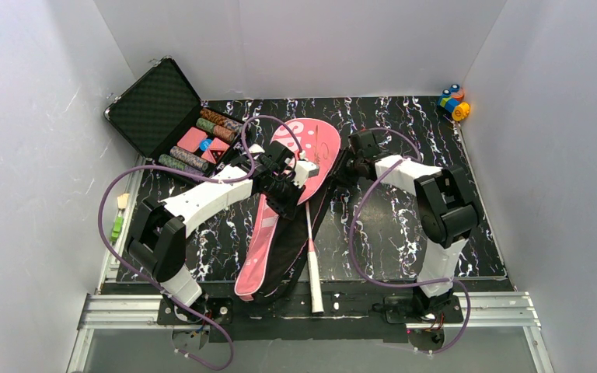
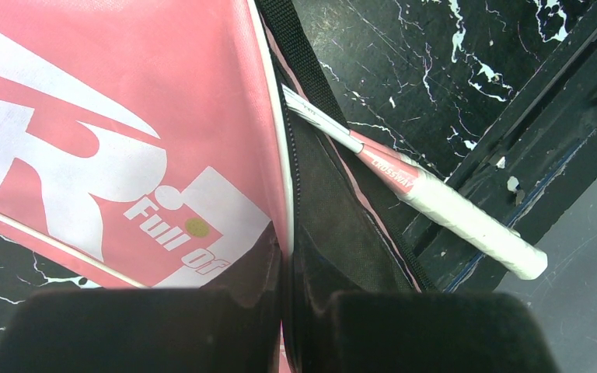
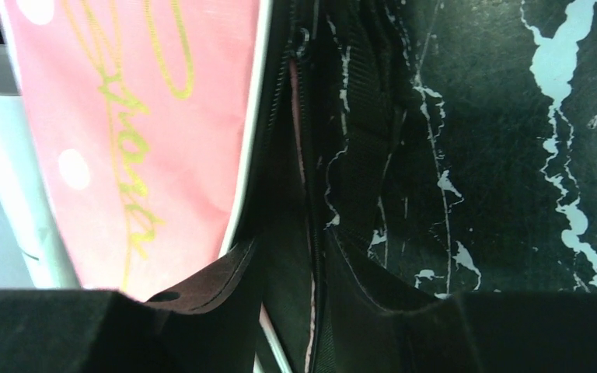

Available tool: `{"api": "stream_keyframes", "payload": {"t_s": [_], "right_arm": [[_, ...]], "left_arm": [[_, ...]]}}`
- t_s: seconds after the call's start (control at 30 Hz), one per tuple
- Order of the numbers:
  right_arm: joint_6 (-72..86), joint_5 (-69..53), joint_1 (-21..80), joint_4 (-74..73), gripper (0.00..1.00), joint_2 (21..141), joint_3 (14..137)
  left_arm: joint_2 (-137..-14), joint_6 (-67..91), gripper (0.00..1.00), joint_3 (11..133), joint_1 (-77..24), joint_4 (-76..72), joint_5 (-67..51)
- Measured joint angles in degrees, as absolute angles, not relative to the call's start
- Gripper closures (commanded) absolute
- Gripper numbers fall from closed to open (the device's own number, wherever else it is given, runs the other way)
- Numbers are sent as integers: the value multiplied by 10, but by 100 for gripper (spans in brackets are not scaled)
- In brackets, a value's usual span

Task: Pack up the badminton gear

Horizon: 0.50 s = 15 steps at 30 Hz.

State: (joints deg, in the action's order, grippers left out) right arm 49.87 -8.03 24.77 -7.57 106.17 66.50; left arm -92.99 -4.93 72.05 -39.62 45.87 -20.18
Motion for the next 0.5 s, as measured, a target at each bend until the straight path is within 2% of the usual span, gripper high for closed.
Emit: {"api": "stream_keyframes", "payload": {"t_s": [0.5], "right_arm": [[514,-86,260,-38,61,1078,628]], "left_arm": [[-930,-49,100,721,-396,459,-204]]}}
